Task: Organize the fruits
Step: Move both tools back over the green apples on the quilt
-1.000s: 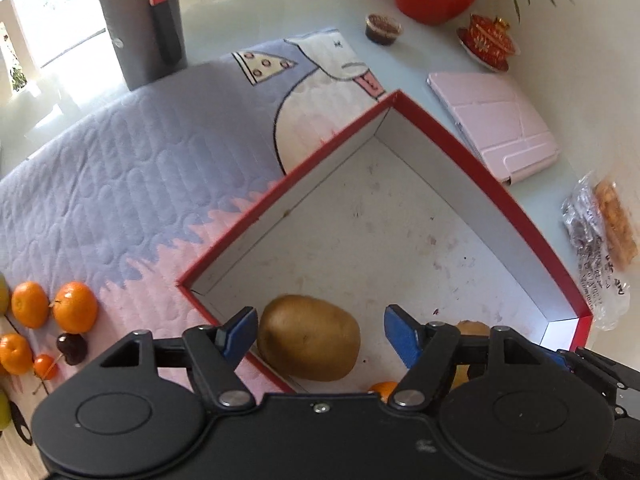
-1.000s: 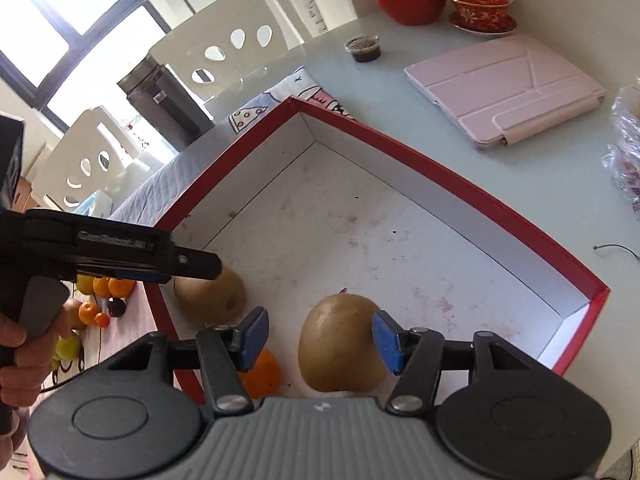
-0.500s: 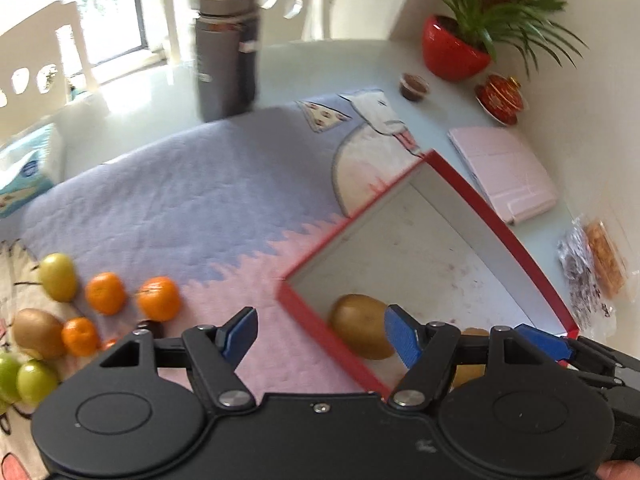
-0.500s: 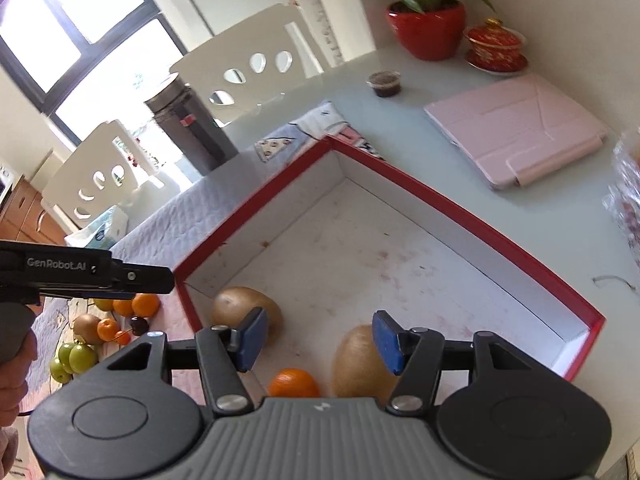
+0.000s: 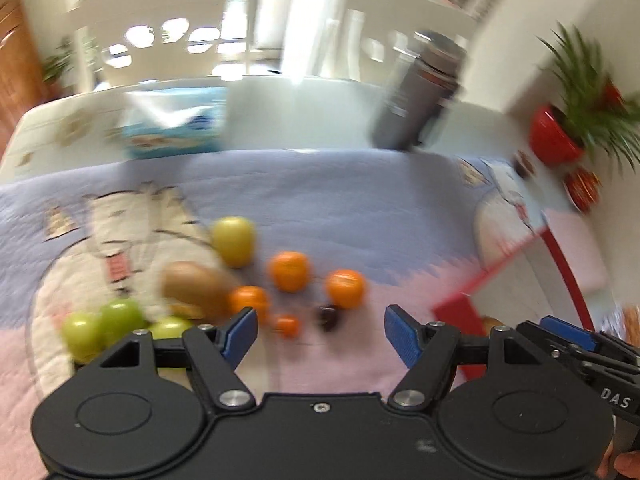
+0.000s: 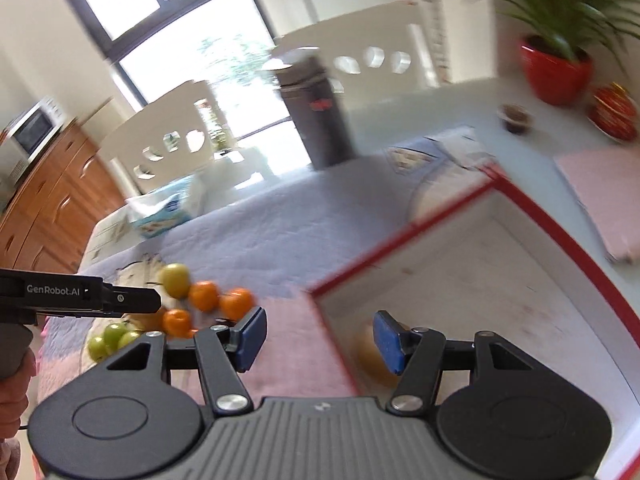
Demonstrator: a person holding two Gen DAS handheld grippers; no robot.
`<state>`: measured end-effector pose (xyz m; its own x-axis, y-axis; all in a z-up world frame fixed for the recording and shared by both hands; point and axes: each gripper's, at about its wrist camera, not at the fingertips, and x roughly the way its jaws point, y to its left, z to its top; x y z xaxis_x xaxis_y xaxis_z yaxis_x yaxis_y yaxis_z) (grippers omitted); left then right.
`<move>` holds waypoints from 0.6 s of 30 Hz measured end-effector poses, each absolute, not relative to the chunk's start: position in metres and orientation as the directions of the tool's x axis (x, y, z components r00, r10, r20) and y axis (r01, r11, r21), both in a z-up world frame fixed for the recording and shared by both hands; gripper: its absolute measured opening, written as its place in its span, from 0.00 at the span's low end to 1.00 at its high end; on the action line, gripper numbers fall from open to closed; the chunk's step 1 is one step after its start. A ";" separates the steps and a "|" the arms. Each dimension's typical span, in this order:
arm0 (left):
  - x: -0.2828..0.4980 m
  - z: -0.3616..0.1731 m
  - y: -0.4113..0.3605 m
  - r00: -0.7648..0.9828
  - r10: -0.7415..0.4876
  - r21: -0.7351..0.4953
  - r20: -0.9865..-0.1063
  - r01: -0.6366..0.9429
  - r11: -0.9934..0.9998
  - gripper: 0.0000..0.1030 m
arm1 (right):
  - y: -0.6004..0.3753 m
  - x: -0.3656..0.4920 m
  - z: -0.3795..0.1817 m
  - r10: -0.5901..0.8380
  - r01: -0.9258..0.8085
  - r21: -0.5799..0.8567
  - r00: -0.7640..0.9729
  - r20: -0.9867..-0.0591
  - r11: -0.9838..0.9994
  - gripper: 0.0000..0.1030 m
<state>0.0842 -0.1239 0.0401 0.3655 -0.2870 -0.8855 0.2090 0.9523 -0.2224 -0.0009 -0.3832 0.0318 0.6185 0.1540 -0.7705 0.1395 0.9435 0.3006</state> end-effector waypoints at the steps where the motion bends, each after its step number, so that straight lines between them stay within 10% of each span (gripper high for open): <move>1: 0.086 0.040 -0.110 0.372 -0.280 -0.224 -0.885 0.186 0.957 0.81 | -0.373 0.006 0.034 0.165 0.118 0.298 0.617 -0.770 0.947 0.61; 18: 0.101 -0.007 0.090 0.368 -0.152 -0.261 -0.917 -0.269 0.927 0.81 | -0.198 0.091 0.019 0.369 -0.218 0.300 0.470 -0.801 0.929 0.62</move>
<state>0.1007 0.0901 -0.0075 0.3680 -0.1517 -0.9174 -0.2690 0.9271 -0.2612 0.0909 -0.1980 0.0186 0.4703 0.3694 -0.8015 -0.2176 0.9287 0.3003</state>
